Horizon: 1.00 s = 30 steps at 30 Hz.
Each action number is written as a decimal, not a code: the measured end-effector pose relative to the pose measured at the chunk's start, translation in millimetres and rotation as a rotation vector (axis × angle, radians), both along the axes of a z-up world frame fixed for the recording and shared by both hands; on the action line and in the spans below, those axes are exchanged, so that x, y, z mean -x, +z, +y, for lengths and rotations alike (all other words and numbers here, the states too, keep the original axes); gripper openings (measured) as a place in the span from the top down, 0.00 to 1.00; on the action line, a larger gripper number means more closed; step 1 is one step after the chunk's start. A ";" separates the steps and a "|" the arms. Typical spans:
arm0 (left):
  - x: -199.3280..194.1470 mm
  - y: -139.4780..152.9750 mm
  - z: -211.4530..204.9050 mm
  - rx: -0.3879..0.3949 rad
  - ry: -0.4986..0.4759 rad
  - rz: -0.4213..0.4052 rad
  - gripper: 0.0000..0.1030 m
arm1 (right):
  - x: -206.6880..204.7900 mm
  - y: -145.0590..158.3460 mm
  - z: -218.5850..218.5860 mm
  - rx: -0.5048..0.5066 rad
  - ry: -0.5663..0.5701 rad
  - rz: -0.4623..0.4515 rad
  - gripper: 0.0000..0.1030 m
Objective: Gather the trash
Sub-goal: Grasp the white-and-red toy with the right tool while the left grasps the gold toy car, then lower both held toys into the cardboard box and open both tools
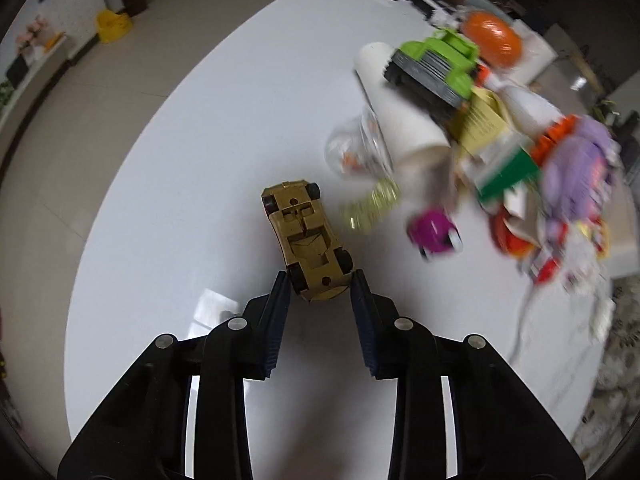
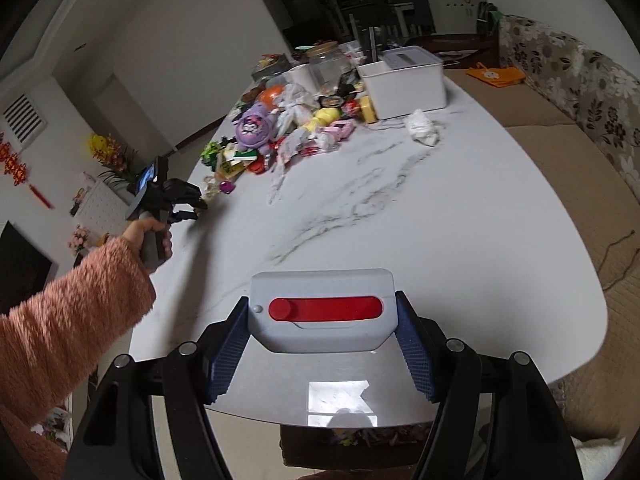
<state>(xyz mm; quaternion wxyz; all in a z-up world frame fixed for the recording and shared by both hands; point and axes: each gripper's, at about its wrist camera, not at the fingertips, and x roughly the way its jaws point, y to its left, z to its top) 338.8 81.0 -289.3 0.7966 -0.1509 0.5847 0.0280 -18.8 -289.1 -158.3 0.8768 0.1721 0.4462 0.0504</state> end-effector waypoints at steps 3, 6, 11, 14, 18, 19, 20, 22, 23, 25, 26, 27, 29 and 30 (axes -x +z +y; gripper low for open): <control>41.9 16.1 0.2 0.022 -0.080 -0.059 0.70 | -8.6 -0.9 14.6 -0.009 0.055 -0.001 0.34; 90.2 34.0 -2.7 0.027 -0.163 -0.110 0.70 | -18.0 -5.1 30.8 -0.016 0.121 0.010 0.34; 189.4 62.0 -11.2 0.074 -0.292 -0.156 0.94 | -24.6 -10.7 60.6 -0.004 0.256 0.032 0.34; 227.2 59.7 -30.7 0.072 -0.376 -0.135 0.94 | -21.3 -17.2 76.6 0.017 0.337 0.062 0.34; 270.1 39.0 -31.3 0.052 -0.378 -0.092 0.94 | -11.0 -25.9 87.1 0.001 0.399 0.098 0.34; 274.3 32.7 -26.8 0.088 -0.364 -0.075 0.94 | -9.1 -28.0 88.9 -0.005 0.408 0.105 0.34; 277.6 27.1 -26.1 0.095 -0.348 -0.084 0.94 | -7.0 -29.6 90.8 -0.010 0.419 0.108 0.34; 272.0 21.6 -25.0 0.062 -0.327 -0.106 0.77 | -3.6 -33.2 96.4 -0.006 0.440 0.118 0.34; 267.1 16.4 -24.7 0.064 -0.319 -0.099 0.55 | -1.8 -34.7 98.7 -0.007 0.447 0.119 0.34; 256.9 7.0 -29.1 0.002 -0.306 -0.100 0.51 | 1.0 -36.4 101.0 -0.015 0.448 0.121 0.34; 250.9 1.7 -34.5 -0.026 -0.320 -0.090 0.50 | 3.0 -36.4 100.9 -0.022 0.445 0.120 0.34; 249.6 -2.6 -37.5 -0.042 -0.327 -0.078 0.49 | 4.8 -37.2 100.6 -0.027 0.441 0.119 0.34; 238.3 -19.2 -48.0 -0.118 -0.342 -0.032 0.48 | 6.6 -37.9 99.2 -0.030 0.432 0.117 0.34; 238.1 -20.8 -49.5 -0.140 -0.346 -0.038 0.47 | 6.5 -38.6 98.5 -0.033 0.426 0.117 0.34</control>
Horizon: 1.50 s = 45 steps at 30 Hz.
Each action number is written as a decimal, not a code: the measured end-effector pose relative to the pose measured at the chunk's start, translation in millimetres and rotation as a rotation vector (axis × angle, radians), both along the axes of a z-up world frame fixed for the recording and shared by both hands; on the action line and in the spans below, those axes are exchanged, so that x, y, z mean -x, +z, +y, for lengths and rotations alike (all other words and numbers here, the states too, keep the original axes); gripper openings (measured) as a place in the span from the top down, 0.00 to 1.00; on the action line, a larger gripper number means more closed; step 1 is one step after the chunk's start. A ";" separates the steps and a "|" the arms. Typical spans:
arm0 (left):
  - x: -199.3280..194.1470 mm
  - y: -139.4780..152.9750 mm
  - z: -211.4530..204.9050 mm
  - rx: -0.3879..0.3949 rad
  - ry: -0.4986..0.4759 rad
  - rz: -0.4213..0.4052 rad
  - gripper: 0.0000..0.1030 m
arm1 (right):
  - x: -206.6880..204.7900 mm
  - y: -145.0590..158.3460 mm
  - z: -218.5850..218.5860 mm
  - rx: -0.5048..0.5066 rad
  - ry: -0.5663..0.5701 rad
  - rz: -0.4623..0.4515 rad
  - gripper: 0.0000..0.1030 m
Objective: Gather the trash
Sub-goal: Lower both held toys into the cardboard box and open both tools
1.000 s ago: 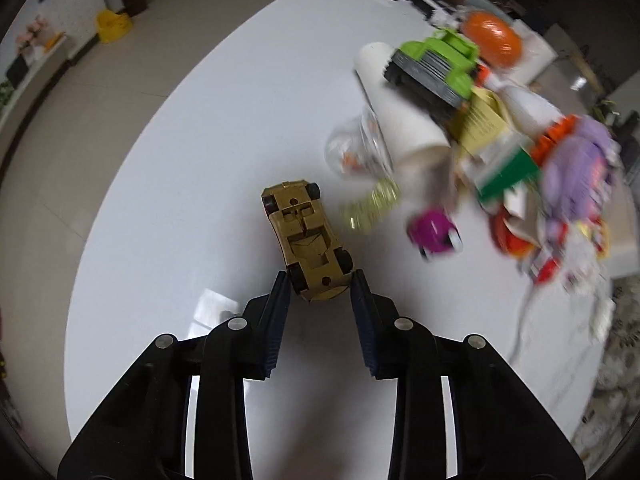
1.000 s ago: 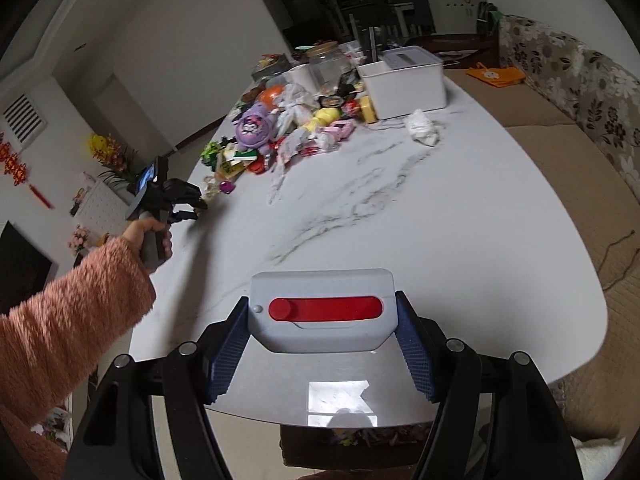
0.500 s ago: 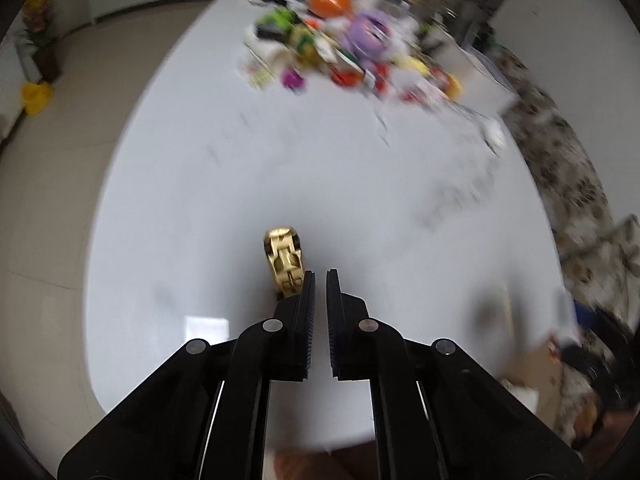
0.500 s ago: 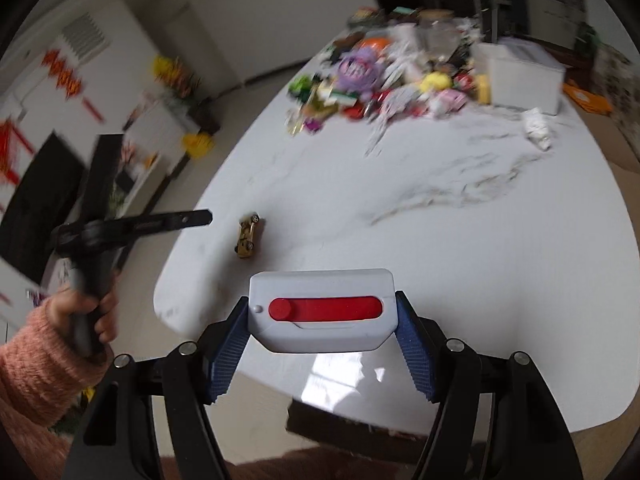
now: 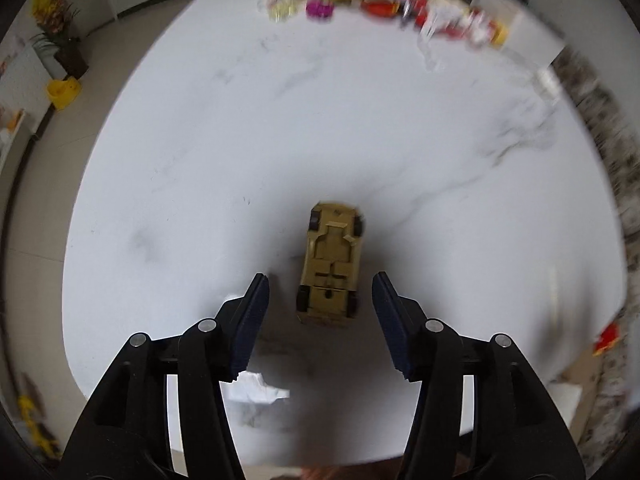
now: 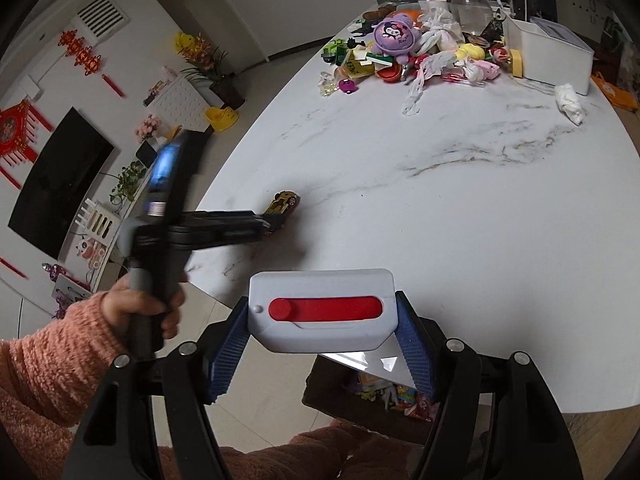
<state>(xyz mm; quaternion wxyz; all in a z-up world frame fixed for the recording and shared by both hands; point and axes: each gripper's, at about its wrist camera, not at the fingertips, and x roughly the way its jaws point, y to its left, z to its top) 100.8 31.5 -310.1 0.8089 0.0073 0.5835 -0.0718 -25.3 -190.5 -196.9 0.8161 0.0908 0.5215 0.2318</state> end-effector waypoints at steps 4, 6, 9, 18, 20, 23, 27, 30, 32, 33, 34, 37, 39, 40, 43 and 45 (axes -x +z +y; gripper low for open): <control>-4.8 3.1 -10.1 -0.020 -0.040 -0.008 0.72 | 5.2 -1.0 -5.8 -0.008 -0.025 0.000 0.34; -4.5 3.8 -8.4 0.008 -0.046 0.011 0.72 | 9.3 -1.8 -9.3 -0.017 -0.035 0.006 0.34; 5.8 10.7 -2.1 0.046 -0.054 0.033 0.72 | 13.9 -2.8 -12.1 -0.014 -0.036 0.011 0.34; 117.8 44.9 1.7 0.163 -0.242 0.101 0.72 | 66.1 -32.1 -5.9 0.104 0.088 0.099 0.34; 146.7 30.9 -6.7 0.178 -0.297 0.167 0.72 | 82.9 -47.2 -5.6 0.109 0.096 0.136 0.34; 172.2 -14.8 -22.8 0.166 -0.368 0.267 0.72 | 96.7 -86.0 -9.5 0.104 0.063 0.210 0.34; 170.8 -111.1 -44.1 0.174 -0.374 0.371 0.71 | 97.8 -157.7 -18.0 0.171 -0.031 0.235 0.32; 161.0 -192.5 -51.8 0.139 -0.300 0.449 0.27 | 91.4 -221.9 -29.4 0.235 -0.108 0.275 0.14; 160.3 -230.2 -50.7 0.124 -0.249 0.462 0.25 | 86.7 -254.8 -34.7 0.246 -0.134 0.326 0.15; 158.1 -251.4 -54.3 0.081 -0.237 0.495 0.25 | 85.0 -274.5 -36.8 0.270 -0.144 0.348 0.15; 156.7 -268.7 -56.4 0.056 -0.220 0.535 0.25 | 84.1 -288.7 -38.1 0.296 -0.143 0.367 0.16; 167.0 -284.9 -46.9 0.045 -0.182 0.570 0.25 | 86.5 -308.0 -45.3 0.317 -0.164 0.408 0.19; 170.4 -282.3 -48.4 0.021 -0.194 0.554 0.25 | 92.0 -307.0 -50.3 0.300 -0.186 0.415 0.18; 171.0 -281.7 -50.1 0.005 -0.201 0.552 0.25 | 94.1 -304.2 -52.7 0.291 -0.194 0.418 0.18; 177.4 -268.9 -53.0 -0.021 -0.220 0.541 0.25 | 99.3 -288.9 -56.1 0.270 -0.193 0.416 0.17; 182.7 -250.8 -49.5 -0.007 -0.219 0.530 0.25 | 99.5 -271.4 -55.2 0.257 -0.187 0.404 0.17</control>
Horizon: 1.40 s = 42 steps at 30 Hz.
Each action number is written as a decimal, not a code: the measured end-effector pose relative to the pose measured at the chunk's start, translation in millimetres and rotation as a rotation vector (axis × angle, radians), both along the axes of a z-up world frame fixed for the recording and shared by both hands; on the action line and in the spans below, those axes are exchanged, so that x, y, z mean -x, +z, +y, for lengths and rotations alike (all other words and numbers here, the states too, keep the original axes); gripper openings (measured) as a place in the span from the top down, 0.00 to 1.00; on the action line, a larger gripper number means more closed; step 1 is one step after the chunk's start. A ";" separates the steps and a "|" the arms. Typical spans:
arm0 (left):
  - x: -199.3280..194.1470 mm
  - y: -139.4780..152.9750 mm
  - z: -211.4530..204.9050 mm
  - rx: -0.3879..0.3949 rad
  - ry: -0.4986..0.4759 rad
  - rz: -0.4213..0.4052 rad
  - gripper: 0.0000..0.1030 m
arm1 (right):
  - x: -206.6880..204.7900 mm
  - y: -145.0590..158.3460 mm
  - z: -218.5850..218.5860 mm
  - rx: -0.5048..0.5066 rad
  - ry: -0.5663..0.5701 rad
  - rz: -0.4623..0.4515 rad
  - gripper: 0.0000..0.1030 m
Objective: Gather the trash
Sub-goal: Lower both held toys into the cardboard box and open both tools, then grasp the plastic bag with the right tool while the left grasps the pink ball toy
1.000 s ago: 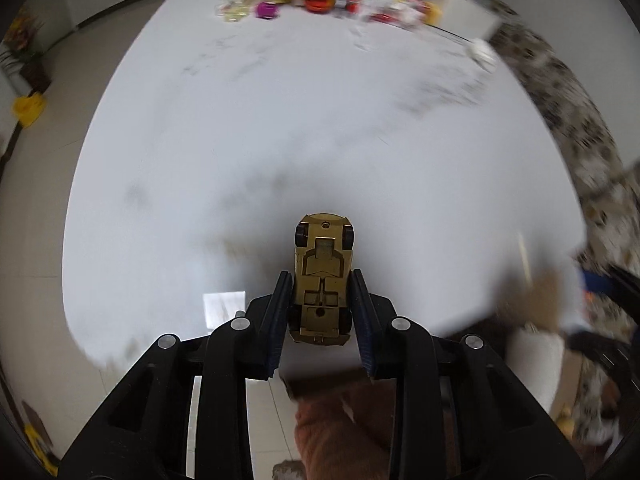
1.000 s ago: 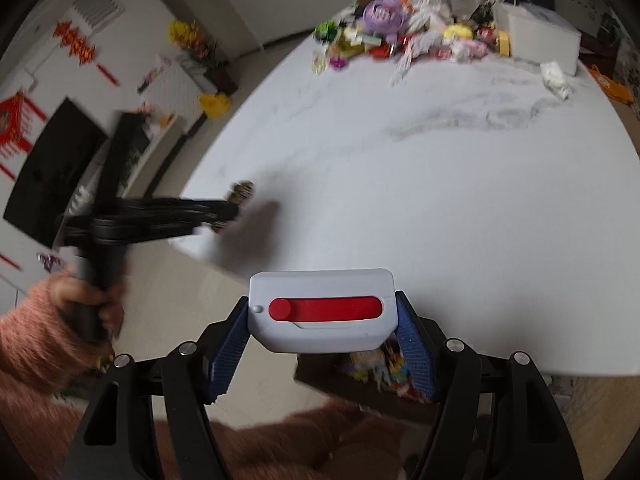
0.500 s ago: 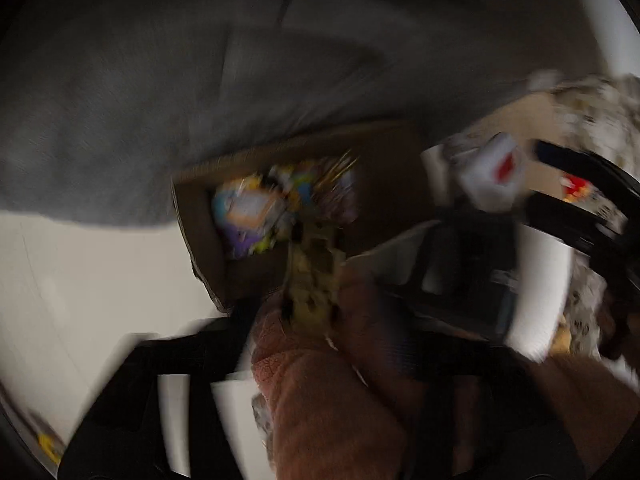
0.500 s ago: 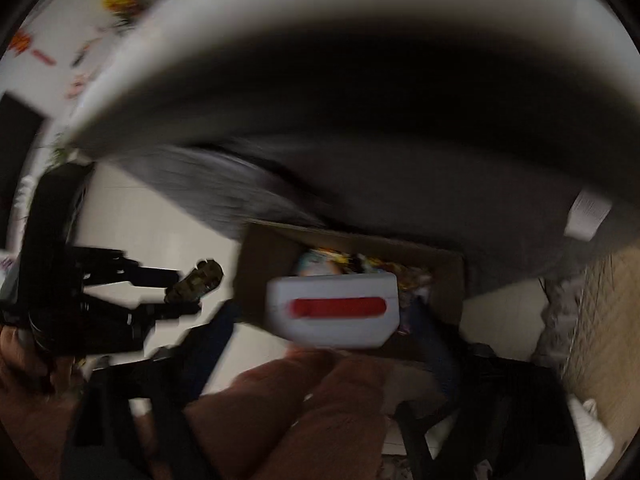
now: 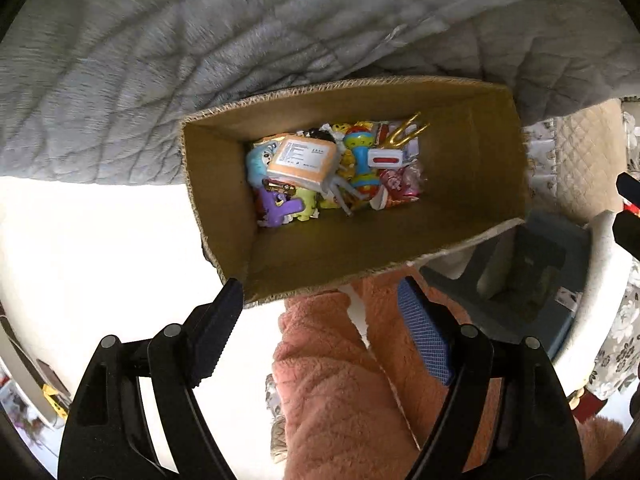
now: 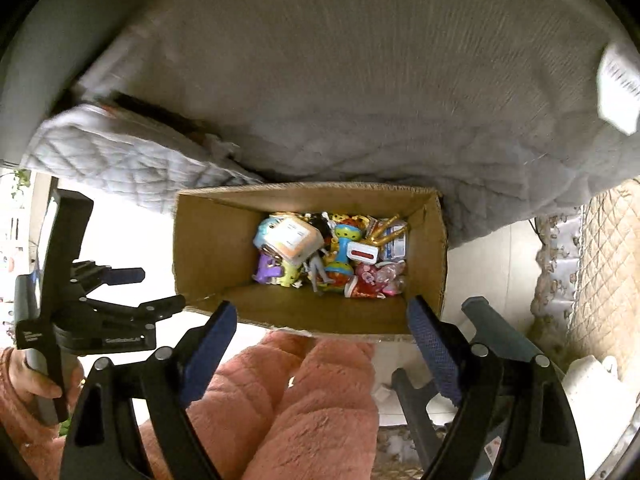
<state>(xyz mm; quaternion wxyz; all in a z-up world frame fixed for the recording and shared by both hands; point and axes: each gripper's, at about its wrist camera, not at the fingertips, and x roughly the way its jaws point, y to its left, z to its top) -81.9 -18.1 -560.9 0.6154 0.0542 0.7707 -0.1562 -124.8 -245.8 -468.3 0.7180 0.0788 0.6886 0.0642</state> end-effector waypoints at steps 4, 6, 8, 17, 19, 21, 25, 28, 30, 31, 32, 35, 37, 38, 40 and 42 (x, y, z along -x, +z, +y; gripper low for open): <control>2.6 54.1 11.1 0.052 -0.009 -0.035 0.25 | 0.4 60.8 3.7 -0.058 0.033 -0.060 0.17; 4.7 91.1 16.9 0.094 -0.027 -0.073 0.25 | -2.3 104.5 6.6 -0.102 0.067 -0.117 0.16; 6.4 132.6 25.2 0.131 -0.044 -0.129 0.20 | -6.6 144.7 9.9 -0.130 0.099 -0.183 0.13; -11.2 273.1 67.0 0.246 0.138 -0.426 0.15 | -113.2 251.2 22.8 -0.156 0.115 -0.459 0.05; -16.6 286.0 69.9 0.249 0.169 -0.465 0.15 | -164.4 258.5 24.6 -0.152 0.070 -0.503 0.05; -21.1 287.3 73.3 0.242 0.194 -0.472 0.15 | -211.5 255.6 32.4 -0.134 0.049 -0.497 0.06; -21.3 278.2 86.5 0.253 0.273 -0.438 0.15 | -303.4 247.2 56.4 -0.060 0.060 -0.503 0.12; -17.1 272.6 98.2 0.234 0.327 -0.419 0.15 | -366.8 227.3 72.6 -0.038 0.050 -0.478 0.25; -12.3 266.4 105.7 0.220 0.364 -0.396 0.15 | -399.1 213.1 82.7 0.004 0.034 -0.462 0.25; -11.1 263.5 109.0 0.216 0.370 -0.390 0.15 | -416.1 205.5 86.9 0.026 0.022 -0.455 0.25; -7.4 263.3 112.2 0.198 0.376 -0.389 0.15 | -430.1 199.5 90.6 0.060 0.012 -0.450 0.28; -1.9 265.1 118.8 0.168 0.387 -0.396 0.15 | -456.5 188.0 92.3 0.108 -0.005 -0.434 0.69; -2.5 266.4 123.3 0.169 0.400 -0.390 0.15 | -464.2 183.9 89.0 0.137 -0.001 -0.418 0.86; -6.3 267.3 124.8 0.173 0.405 -0.387 0.15 | -463.2 184.2 84.1 0.100 -0.003 -0.401 0.99; -14.5 269.6 126.1 0.188 0.406 -0.397 0.15 | -449.4 192.5 71.8 0.000 -0.012 -0.414 1.00; -27.8 279.7 125.6 0.200 0.402 -0.430 0.15 | -423.4 208.1 58.7 -0.043 0.008 -0.449 1.00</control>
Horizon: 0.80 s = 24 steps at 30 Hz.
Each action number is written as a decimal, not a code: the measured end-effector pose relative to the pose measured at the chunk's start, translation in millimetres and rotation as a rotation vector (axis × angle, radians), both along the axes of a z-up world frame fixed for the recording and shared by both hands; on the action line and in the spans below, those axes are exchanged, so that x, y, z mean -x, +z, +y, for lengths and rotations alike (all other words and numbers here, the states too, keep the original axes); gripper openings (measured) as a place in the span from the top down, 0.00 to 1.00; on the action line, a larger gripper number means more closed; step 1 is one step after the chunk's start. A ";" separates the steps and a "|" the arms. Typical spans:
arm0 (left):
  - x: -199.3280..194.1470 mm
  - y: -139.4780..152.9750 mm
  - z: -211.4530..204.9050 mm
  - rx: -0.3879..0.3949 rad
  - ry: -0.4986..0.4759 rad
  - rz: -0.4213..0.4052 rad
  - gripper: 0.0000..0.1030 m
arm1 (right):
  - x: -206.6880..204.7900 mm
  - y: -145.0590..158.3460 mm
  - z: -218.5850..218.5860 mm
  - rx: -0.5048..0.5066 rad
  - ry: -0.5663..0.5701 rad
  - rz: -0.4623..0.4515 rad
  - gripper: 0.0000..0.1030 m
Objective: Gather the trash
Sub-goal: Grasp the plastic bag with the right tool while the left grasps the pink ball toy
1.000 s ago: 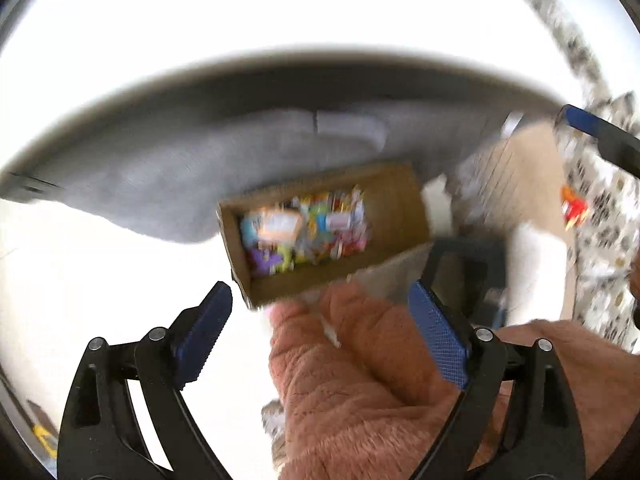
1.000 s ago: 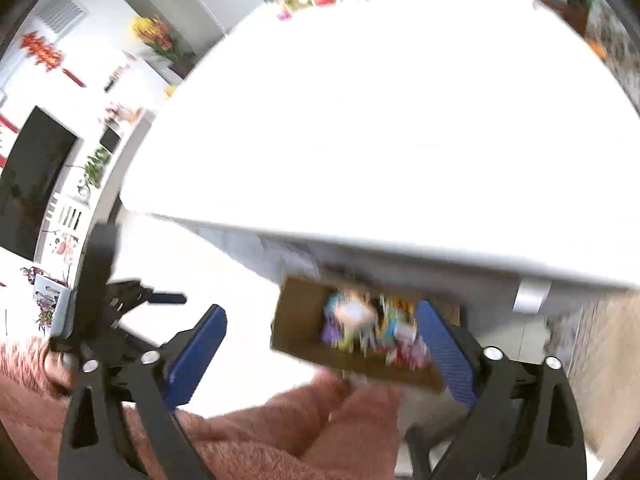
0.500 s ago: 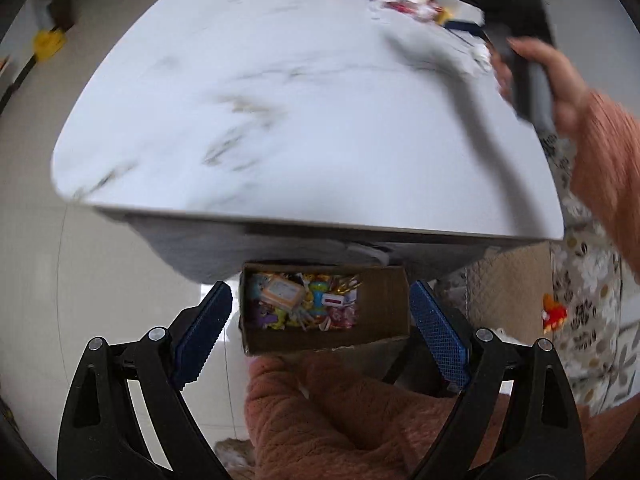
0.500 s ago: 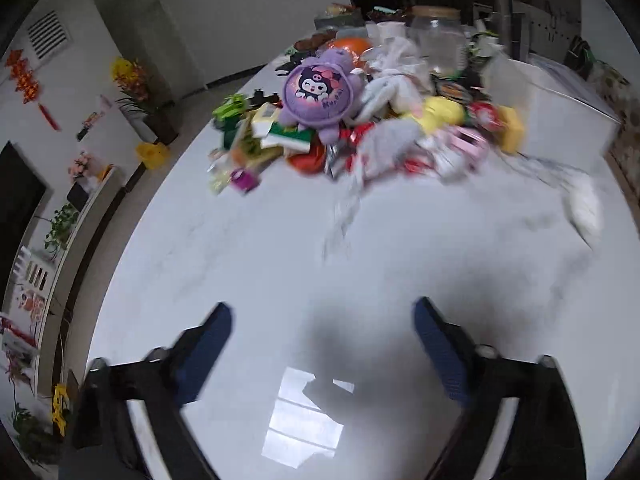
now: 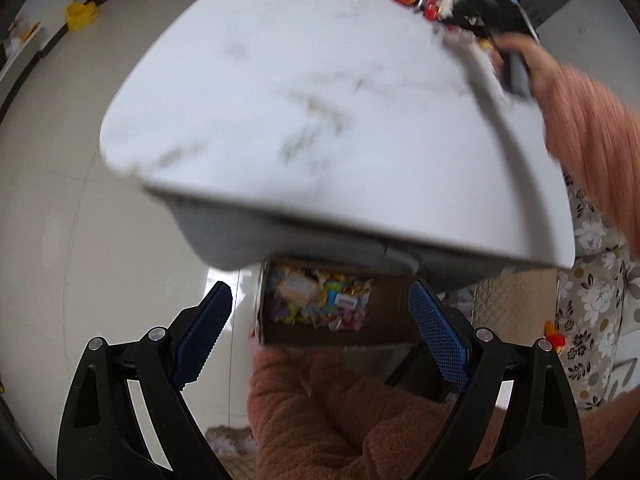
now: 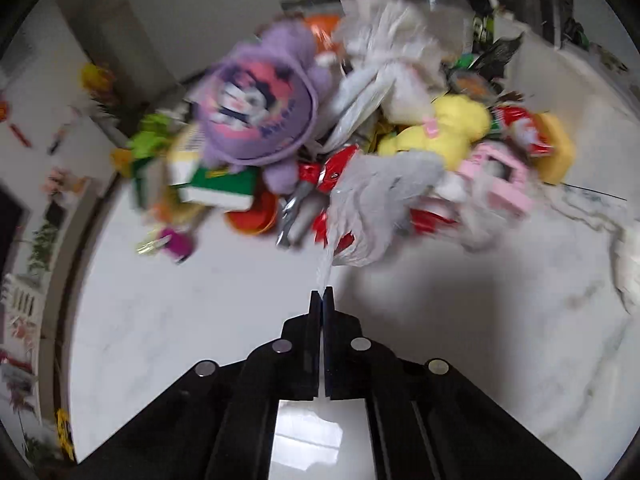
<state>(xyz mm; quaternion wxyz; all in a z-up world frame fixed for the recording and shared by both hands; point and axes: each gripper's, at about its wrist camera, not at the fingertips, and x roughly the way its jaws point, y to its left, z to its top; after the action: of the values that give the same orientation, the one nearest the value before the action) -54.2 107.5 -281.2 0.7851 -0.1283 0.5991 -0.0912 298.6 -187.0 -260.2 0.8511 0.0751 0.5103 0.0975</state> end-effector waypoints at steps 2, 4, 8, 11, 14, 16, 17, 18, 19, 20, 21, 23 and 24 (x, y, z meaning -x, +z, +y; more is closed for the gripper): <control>-19.9 13.7 -2.0 -0.005 -0.016 -0.048 0.15 | 30.4 17.2 -14.2 -0.062 0.028 -0.030 1.00; -47.7 25.0 -8.9 -0.047 -0.040 -0.103 0.15 | 73.1 38.3 -33.9 -0.140 0.050 -0.062 1.00; -118.4 35.6 -23.4 -0.122 -0.049 -0.193 0.15 | 154.1 72.6 -61.9 -0.173 0.056 -0.114 0.99; -185.8 35.4 -38.9 -0.172 -0.024 -0.270 0.15 | 205.3 86.3 -74.5 -0.175 0.036 -0.126 0.98; -260.8 20.5 -54.0 -0.205 -0.001 -0.250 0.15 | 250.7 92.3 -90.0 -0.204 -0.018 -0.124 0.96; -300.7 6.7 -61.0 -0.173 0.006 -0.206 0.15 | 262.9 93.7 -94.0 -0.210 -0.041 -0.125 0.96; -324.3 -0.7 -64.3 -0.139 0.019 -0.176 0.15 | 271.4 94.4 -95.0 -0.205 -0.050 -0.125 0.96; -338.2 -4.2 -65.9 -0.129 0.038 -0.163 0.15 | 279.9 94.1 -97.0 -0.199 -0.063 -0.123 0.96; -356.7 -7.6 -68.8 -0.140 0.073 -0.156 0.15 | 285.7 92.2 -98.8 -0.200 -0.075 -0.119 0.96; -366.4 -6.7 -70.7 -0.140 0.089 -0.158 0.15 | 292.6 91.3 -101.3 -0.203 -0.084 -0.115 0.96; -376.2 -8.6 -74.7 -0.141 0.098 -0.156 0.15 | 300.7 89.9 -103.6 -0.203 -0.097 -0.113 0.96; -400.3 -13.9 -83.6 -0.167 0.113 -0.138 0.15 | 311.5 86.8 -107.4 -0.209 -0.120 -0.107 0.96; -407.3 -15.9 -87.8 -0.178 0.111 -0.130 0.15 | 316.8 85.4 -109.6 -0.209 -0.134 -0.107 0.96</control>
<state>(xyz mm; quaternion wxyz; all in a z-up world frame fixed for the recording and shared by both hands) 353.2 19.7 -297.1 0.8343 -0.0851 0.5447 -0.0022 -18.2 -296.6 -174.7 0.8693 0.1919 0.4450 0.0968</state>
